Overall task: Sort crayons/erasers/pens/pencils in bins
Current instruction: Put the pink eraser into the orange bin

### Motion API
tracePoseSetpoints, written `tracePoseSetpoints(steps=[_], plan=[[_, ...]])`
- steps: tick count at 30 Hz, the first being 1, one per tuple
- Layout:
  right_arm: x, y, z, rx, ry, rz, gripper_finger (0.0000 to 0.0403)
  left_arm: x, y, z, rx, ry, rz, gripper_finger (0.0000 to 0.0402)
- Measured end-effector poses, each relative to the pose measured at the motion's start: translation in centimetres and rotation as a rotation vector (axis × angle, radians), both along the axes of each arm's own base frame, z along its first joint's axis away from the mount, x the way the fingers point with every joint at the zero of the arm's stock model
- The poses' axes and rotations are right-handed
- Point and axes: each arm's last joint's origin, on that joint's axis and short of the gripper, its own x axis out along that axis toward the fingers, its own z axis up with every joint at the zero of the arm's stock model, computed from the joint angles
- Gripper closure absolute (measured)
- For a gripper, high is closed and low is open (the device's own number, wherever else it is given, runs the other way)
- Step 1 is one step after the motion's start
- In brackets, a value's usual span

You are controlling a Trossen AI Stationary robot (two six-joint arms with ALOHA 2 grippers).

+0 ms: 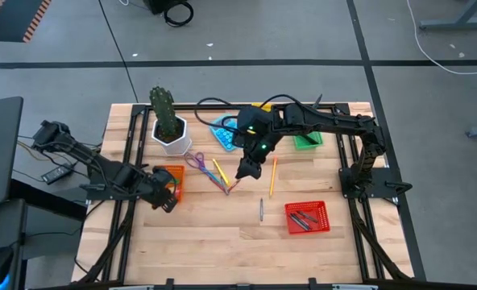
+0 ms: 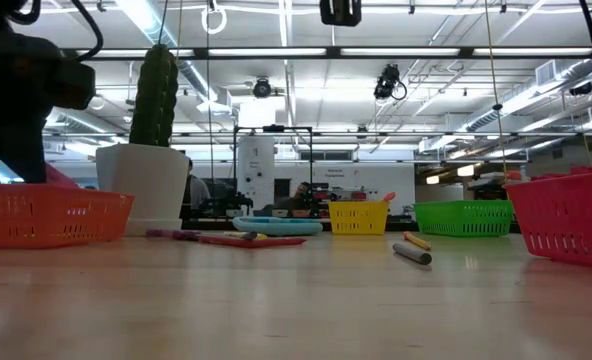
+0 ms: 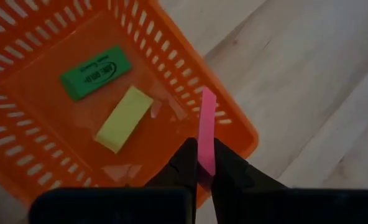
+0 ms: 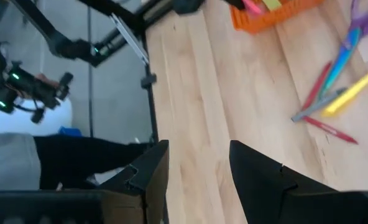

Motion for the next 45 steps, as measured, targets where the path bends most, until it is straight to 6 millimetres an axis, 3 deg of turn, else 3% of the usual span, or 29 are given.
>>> tracePoseSetpoints(steps=[17, 22, 28, 36, 45], plan=[[-0.4, -1.2, -0.3, -0.037, 0.018, 0.013, 0.0228, -0.9, 0.4, -0.7, 0.028, 0.1, 0.013, 0.0376], [-0.3, -1.8, -0.2, -0.043, -0.003, 0.001, 0.0228, -1.0, 0.5, -0.8, 0.026, 0.108, 0.028, 0.0359], [-0.1, -2.2, 0.0, -0.051, -0.032, -0.004, 0.0228, -0.7, 1.1, -0.8, 0.021, 0.112, 0.088, 0.0376], [-0.1, -2.2, 0.0, -0.058, -0.039, 0.003, 0.0228, -0.3, 2.9, -1.0, 0.033, 0.119, 0.307, 0.0359], [-0.2, -2.2, 0.0, -0.062, -0.039, 0.009, 0.0228, 0.7, 3.3, -2.3, 0.063, 0.2, 0.363, 0.0375]])
